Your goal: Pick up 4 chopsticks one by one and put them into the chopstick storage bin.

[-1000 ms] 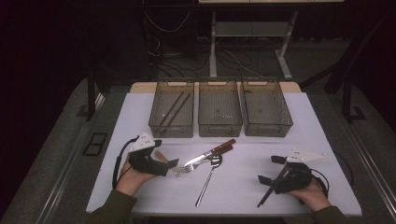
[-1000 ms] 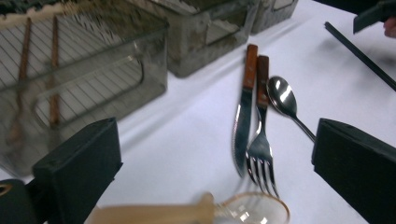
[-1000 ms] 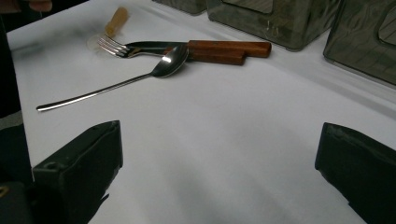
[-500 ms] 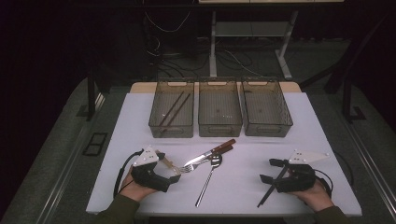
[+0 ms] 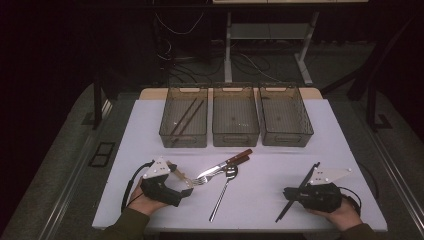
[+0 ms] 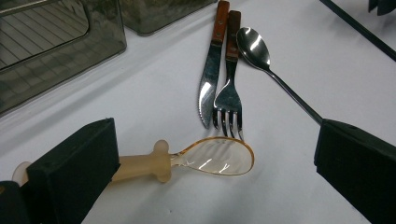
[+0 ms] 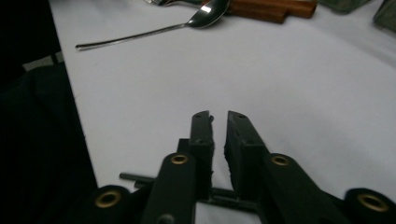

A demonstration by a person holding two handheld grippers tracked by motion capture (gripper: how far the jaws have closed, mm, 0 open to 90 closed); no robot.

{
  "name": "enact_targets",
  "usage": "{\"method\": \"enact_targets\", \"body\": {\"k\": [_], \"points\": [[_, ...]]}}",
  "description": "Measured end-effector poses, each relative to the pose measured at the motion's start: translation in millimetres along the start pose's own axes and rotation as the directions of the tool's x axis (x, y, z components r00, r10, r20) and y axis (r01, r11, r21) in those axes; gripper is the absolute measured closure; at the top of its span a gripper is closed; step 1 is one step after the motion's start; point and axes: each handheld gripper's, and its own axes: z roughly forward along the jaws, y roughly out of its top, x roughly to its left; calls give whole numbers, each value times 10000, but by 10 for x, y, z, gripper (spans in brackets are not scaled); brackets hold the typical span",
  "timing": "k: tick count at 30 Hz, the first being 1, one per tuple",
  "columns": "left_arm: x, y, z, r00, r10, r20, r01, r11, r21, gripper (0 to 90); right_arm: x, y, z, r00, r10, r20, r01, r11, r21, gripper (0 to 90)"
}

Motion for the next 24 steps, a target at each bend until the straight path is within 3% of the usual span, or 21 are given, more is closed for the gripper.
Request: {"method": "enact_targets", "body": {"k": [3,10,24], "points": [[-3,-2,13,10000,-77,-9,77,10000,-13,0,22,-43,1,9996,-176,-222,182,9995,246,884],[0,-2,13,10000,-30,14,30,10000,74,0,85,-98,53,9960,-559,-699,621,9940,898,898],[-8,-3,18,10000,-20,19,20,9999,144,0,147,-121,130,9903,-699,-1201,884,9837,1564,898]]}}
